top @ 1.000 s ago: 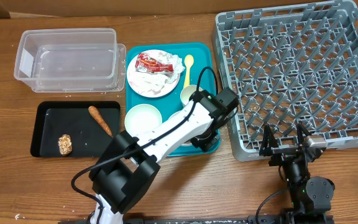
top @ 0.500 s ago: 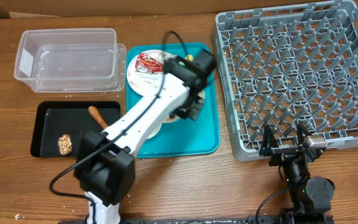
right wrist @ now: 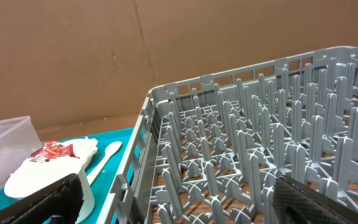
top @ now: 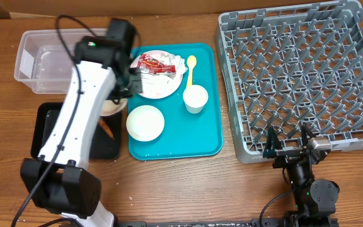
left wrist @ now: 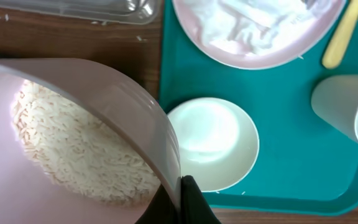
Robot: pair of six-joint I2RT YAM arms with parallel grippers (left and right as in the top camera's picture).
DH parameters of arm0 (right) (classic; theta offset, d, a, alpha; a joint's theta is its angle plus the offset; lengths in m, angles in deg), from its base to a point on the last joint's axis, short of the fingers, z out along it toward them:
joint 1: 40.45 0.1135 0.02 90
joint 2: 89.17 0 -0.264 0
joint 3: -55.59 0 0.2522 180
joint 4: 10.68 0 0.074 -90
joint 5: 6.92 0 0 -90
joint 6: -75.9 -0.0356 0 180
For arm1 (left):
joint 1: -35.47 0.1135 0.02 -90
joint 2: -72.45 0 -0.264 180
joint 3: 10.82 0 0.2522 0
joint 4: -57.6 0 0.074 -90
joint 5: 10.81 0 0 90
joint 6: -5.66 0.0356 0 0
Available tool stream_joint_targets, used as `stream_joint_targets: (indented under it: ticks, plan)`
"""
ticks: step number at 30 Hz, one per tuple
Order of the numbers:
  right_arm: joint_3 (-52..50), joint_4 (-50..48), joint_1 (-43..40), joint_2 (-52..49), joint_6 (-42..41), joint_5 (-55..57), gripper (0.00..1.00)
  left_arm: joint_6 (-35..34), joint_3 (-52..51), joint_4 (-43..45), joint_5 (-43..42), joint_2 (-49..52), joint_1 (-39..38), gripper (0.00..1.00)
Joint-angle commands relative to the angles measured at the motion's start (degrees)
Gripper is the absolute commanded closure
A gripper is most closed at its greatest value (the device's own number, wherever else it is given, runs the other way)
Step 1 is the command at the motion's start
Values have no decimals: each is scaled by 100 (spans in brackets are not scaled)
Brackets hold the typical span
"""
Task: Sort waste into correct bins and load items into the dishwasher
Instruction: 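Lift the pink rice plate and carry it over the black tray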
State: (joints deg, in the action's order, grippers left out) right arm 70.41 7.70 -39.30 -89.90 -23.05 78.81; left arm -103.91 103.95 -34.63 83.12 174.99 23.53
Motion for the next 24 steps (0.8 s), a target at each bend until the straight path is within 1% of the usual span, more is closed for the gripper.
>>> stream_joint_targets:
  ticks: [1,6,9,12,18,24]
  plan:
    - [-59,-24,-26,57,2,-11,0,-118,136,-17,-485,-103,592,96]
    - [-59,-24,-26,57,2,-11,0,-90,136,-15,-752,-103,1169,96]
    - [-59,-24,-26,57,2,-11,0,31,31,63,-1071,-103,1456,96]
    - [-59,-24,-26,57,2,-11,0,28,-219,229,-1344,-103,1665,96]
    - [-59,-24,-26,57,2,-11,0,59,-896,704,-2188,-105,2116,96]
    - [-59,-24,-26,57,2,-11,0,197,-1268,977,-2756,-107,2605,96]
